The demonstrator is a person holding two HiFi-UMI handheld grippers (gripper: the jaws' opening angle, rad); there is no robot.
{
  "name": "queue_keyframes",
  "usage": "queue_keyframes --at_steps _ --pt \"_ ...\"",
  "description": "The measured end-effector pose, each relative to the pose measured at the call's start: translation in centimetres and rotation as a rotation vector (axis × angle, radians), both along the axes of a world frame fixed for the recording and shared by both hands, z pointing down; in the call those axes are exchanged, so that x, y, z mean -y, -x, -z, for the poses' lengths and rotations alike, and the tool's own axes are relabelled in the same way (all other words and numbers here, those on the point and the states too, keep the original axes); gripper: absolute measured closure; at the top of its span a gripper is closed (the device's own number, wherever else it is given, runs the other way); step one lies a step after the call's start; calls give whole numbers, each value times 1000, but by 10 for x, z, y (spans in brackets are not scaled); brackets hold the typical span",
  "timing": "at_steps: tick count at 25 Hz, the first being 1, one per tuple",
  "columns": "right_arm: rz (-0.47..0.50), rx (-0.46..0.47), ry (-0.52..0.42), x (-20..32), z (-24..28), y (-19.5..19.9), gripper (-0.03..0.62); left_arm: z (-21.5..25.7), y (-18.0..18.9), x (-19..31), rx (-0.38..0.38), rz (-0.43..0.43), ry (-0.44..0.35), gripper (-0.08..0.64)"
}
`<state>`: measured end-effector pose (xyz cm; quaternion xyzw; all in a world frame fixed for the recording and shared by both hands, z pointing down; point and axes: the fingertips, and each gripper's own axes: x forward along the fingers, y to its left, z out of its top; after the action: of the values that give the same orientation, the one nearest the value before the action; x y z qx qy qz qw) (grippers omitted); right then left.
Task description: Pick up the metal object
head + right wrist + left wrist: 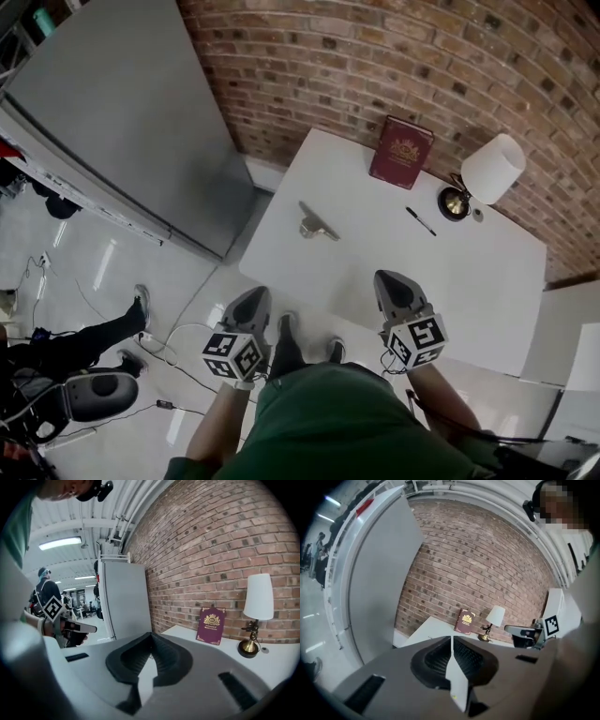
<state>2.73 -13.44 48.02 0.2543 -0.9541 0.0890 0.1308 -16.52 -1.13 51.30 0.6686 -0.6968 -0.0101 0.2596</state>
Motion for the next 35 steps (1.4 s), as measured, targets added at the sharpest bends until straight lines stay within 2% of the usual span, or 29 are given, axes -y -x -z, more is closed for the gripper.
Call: queue_keyframes --at_steps 5,14,15,17,20,24,26,31,35 --pt "-122 -24 -13 21 13 17 589 -26 36 55 -73 -114 50 545" --pt "-326 -88 -5 34 16 15 589 -86 52 133 -328 -258 136 543" --pt "-351 -94 -3 32 16 13 589 -93 50 139 -368 -271 149 541" --pt "-398 -104 4 29 14 9 589 -110 42 147 -496 -294 185 532" --pt "-456 -118 12 22 15 5 589 -135 37 159 -680 -284 243 451" --pt "-540 -134 40 11 12 -6 589 -167 39 172 -833 -225 309 437" --pt "-582 -145 50 4 13 -13 589 -179 39 179 -870 -202 339 437" --pt "-665 -161 47 -12 13 -34 589 -201 29 198 -905 -190 399 437" --pt "-704 -167 33 -20 12 -46 589 -213 17 210 -873 -200 444 437"
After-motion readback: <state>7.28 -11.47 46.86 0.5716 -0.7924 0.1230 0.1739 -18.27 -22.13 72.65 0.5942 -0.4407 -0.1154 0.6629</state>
